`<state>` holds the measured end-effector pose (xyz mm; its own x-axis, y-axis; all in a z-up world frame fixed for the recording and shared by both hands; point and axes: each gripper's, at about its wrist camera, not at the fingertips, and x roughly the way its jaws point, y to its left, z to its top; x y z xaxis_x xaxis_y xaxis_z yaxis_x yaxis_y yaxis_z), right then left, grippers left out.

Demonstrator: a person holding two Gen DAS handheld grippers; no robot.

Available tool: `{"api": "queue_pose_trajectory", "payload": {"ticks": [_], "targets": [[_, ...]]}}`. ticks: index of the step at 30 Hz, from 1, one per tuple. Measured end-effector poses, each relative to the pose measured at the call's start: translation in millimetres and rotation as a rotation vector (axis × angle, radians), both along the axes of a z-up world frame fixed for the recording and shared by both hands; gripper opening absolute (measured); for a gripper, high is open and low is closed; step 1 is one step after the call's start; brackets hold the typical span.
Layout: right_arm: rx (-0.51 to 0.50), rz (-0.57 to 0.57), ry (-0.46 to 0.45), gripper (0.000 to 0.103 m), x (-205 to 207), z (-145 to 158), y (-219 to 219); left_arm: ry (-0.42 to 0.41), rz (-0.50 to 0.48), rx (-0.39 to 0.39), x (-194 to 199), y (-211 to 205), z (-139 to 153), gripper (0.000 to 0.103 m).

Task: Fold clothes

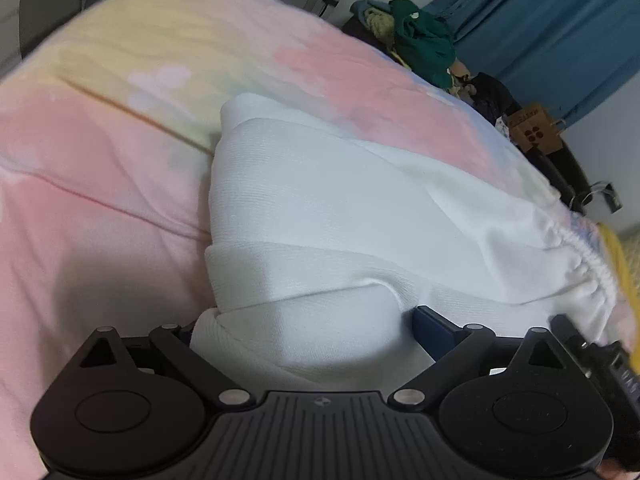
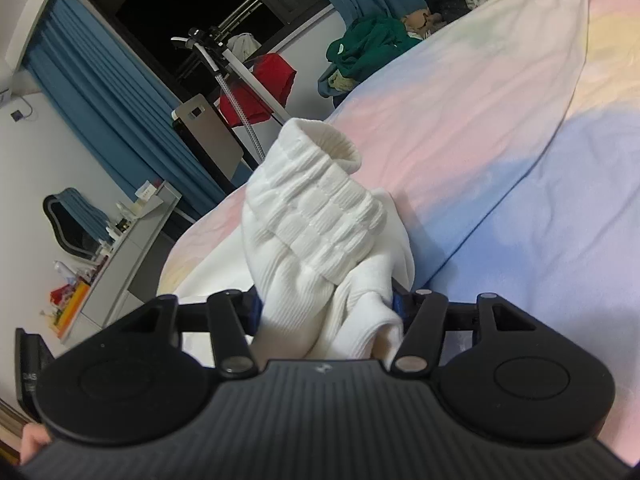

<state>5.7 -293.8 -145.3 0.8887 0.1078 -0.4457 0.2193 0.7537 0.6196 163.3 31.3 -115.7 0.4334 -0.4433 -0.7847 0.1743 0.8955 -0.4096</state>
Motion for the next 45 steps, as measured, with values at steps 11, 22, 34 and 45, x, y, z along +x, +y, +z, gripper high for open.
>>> {"api": "queue_pose_trajectory", "payload": {"ticks": [11, 22, 34, 45], "targets": [[-0.159, -0.011, -0.02, 0.05, -8.2, 7.1, 22.9, -0.151, -0.005, 0.044, -31.2, -16.7, 18.5, 0.049], [-0.212, 0.007, -0.161, 0.045, -25.9, 44.1, 37.6, -0.219, 0.041, -0.033, -68.6, 2.9, 52.8, 0.037], [-0.11, -0.113, -0.26, 0.04, -9.5, 84.9, -45.3, -0.338, -0.024, 0.041, -47.4, -112.4, 134.7, 0.035], [0.004, -0.441, -0.396, 0.04, 2.5, 76.9, -213.8, -0.458, -0.271, -0.003, 36.7, -361.6, 158.4, 0.035]]}}
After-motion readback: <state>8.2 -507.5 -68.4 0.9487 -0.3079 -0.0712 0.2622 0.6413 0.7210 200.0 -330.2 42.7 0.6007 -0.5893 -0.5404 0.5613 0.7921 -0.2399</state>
